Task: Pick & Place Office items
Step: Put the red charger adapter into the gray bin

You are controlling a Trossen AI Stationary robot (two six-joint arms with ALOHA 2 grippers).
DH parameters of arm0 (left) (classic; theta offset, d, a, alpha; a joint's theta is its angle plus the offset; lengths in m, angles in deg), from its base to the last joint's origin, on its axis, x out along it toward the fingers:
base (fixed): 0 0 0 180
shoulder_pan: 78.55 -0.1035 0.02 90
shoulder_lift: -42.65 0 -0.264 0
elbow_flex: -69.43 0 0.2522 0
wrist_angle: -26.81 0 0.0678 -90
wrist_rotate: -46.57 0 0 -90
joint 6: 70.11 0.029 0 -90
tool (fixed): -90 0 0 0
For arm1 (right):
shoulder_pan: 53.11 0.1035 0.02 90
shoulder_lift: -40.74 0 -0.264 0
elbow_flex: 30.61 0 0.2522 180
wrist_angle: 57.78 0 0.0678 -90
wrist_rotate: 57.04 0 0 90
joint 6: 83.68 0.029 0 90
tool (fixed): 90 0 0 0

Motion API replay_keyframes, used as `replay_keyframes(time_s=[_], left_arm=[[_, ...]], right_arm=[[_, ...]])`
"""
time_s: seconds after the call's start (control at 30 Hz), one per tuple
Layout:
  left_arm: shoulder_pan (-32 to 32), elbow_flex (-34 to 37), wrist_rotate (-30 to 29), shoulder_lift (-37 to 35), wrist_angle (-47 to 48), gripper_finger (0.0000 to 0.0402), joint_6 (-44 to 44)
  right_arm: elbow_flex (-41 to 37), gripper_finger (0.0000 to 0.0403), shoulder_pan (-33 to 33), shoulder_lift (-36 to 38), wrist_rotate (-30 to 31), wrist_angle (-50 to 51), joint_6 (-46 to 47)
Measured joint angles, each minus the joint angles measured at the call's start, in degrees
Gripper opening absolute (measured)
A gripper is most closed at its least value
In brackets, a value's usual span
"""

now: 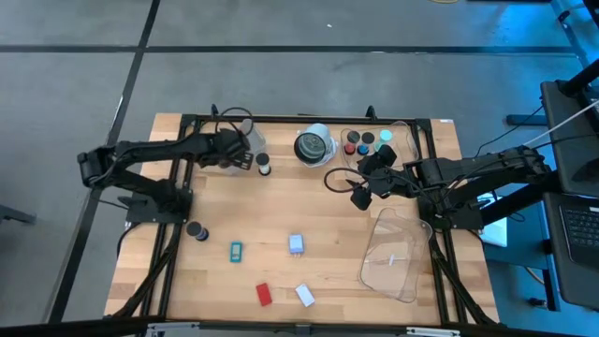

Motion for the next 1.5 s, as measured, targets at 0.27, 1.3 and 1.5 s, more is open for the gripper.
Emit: replay_keyframes(time_s=[0.27, 1.3, 1.5], left_arm=[[-3.18, 1.28, 2.75, 0.03, -0.24, 0.0213, 1.66], [-4.64, 1.3, 1.93, 0.02, -0.24, 0.0235, 1.69], [-6.15, 1.3, 8.73, 0.02, -0.22, 0.0235, 1.49]], right_arm=[[0.0, 0.0311, 0.0, 0.0, -0.02, 0.0, -0.15], [0.0, 0.0311, 0.0, 0.0, -0.65, 0.02, -0.2], [0.0, 0.0311, 0.0, 0.0, -0.65, 0.02, -0.14]])
